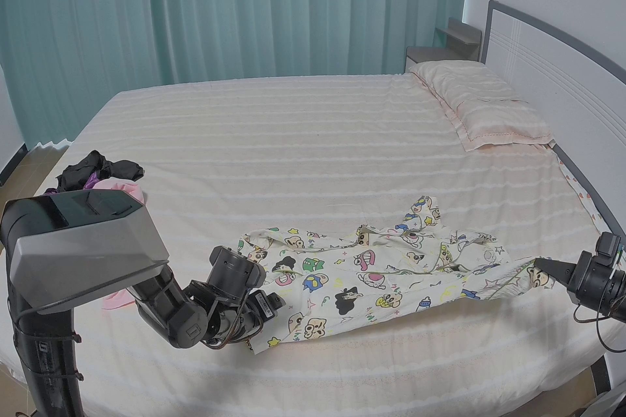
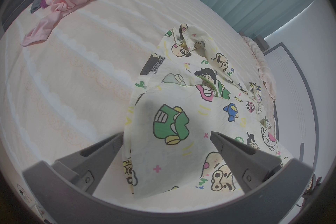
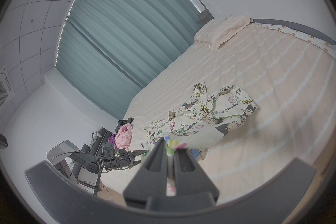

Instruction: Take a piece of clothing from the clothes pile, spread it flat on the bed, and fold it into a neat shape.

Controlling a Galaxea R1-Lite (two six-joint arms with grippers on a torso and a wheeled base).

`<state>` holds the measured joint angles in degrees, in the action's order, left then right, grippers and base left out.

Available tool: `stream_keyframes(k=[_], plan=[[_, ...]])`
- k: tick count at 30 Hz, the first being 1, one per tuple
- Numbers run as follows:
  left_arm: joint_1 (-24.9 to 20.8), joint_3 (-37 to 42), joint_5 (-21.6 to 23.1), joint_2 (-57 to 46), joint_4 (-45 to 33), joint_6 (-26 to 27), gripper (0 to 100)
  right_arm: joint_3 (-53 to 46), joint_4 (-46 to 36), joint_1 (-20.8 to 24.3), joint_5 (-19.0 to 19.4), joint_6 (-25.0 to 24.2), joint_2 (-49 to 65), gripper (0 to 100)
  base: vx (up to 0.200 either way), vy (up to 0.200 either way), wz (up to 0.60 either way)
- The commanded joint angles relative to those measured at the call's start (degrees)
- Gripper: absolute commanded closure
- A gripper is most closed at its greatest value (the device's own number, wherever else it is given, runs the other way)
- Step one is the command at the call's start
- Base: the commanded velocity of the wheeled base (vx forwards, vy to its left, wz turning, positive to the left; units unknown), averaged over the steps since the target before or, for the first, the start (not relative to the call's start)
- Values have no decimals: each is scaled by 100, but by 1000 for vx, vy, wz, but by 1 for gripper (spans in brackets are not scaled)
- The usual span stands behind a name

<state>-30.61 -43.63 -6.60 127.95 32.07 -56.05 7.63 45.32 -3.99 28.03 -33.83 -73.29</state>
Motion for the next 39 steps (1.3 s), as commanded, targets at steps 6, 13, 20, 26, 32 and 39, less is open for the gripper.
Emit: stream_keyframes(k=[6, 13, 20, 26, 32, 39], plan=[[2, -111, -26, 204, 1, 7, 0, 10, 3, -6, 63, -1, -98, 100, 0, 0, 0], [29, -278, -255, 300, 1, 15, 100, 10, 11, -6, 71, 8, -230, 100, 0, 0, 0], [372, -357, -298, 204, -8, 42, 100, -7, 11, -14, 71, 8, -230, 100, 0, 0, 0], [714, -770, -290, 213, -210, 112, 100, 2, 3, -14, 63, 8, -256, 100, 0, 0, 0], [767, -1332, -228, 213, -738, 235, 100, 10, 11, -23, 27, 8, -405, 100, 0, 0, 0], [829, -1552, 132, -121, -1898, 754, 100, 37, 11, -76, 19, 17, -423, 100, 0, 0, 0]])
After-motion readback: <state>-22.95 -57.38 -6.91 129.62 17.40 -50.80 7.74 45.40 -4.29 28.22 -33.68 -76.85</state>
